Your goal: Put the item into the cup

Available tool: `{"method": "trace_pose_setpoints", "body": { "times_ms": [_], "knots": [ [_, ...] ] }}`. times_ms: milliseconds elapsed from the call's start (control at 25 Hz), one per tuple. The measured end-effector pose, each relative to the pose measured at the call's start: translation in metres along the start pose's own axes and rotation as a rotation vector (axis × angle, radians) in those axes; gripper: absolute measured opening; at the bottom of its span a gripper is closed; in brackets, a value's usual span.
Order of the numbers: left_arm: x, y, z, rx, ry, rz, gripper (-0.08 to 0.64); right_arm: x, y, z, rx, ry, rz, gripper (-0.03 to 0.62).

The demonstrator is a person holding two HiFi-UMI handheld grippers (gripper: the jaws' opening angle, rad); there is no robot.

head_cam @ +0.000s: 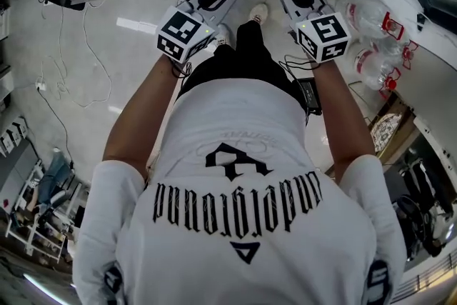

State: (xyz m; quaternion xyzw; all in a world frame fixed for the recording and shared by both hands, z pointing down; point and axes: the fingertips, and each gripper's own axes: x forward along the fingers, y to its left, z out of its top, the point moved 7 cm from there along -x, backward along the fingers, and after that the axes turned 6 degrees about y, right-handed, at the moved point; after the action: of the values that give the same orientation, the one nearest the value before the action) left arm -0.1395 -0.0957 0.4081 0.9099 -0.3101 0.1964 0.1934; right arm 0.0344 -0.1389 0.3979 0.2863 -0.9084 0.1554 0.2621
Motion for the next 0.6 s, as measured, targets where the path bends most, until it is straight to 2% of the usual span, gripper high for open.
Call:
{"method": "trace_pose_setpoints", "body": {
  "times_ms": [480, 600],
  "knots": [
    [-0.060, -0.020, 0.037, 0.051, -0.083, 0.008, 0.012, -0.054, 0.034, 0.033, -0.032, -0.047, -0.034, 0.015],
    [-0.077, -0.024, 0.050, 0.084, -0.112, 0.017, 0.012, -0.069, 0.044, 0.047, -0.046, -0.076, -0.044, 0.015]
  ]
}}
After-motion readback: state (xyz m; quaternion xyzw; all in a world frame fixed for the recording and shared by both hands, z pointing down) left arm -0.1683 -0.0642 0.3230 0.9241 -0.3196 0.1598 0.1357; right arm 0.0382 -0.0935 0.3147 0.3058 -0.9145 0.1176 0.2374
